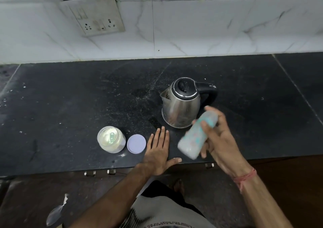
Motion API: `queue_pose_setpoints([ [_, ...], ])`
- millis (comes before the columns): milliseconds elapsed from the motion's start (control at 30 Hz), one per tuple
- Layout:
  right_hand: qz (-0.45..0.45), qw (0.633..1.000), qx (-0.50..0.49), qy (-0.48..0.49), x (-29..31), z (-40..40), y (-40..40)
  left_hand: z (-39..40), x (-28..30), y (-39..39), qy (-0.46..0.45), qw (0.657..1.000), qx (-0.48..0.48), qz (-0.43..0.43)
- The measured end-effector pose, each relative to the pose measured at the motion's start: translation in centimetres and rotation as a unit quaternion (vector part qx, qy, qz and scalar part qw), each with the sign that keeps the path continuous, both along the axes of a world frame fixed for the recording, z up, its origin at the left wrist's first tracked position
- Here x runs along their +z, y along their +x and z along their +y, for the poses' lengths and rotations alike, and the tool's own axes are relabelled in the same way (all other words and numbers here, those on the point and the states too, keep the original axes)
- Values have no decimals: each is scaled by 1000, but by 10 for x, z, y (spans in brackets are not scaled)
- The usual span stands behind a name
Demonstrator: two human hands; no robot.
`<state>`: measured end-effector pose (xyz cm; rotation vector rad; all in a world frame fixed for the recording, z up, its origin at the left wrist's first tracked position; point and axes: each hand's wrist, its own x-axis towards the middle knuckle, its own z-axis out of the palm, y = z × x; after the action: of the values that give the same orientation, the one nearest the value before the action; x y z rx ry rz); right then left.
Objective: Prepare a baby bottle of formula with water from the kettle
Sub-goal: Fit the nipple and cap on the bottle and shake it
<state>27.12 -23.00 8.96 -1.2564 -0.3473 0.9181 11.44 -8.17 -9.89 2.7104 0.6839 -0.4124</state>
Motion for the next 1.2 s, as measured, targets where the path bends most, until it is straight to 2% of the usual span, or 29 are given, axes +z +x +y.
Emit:
queue_pose_setpoints([
  [67,-12,1000,25,-1,-6,-1,-3,1,2,-1,4,1000,-1,3],
  [133,6,999,-45,11,-8,1,-2,1,5,0,-4,1000,5,7],
  [200,-14,997,-80,3,-11,5,2,0,8,2,-7,1000,4,7],
  [400,-171,983,-53,-46,-42,12,-4,0,5,1,9,1000,3,8],
  [633,-280,954,-28,-107,-85,18,-4,-2,0,-3,3,998,31,-56],
  [767,-310,940,-8,-139,-106,18,2,-3,2,-5,-8,996,50,-78],
  [1000,-340,927,31,-153,-108,22,5,-2,6,-4,-13,995,59,-77],
  [1200,-444,877,93,-157,-97,16,-4,0,12,-7,-38,992,64,-102],
])
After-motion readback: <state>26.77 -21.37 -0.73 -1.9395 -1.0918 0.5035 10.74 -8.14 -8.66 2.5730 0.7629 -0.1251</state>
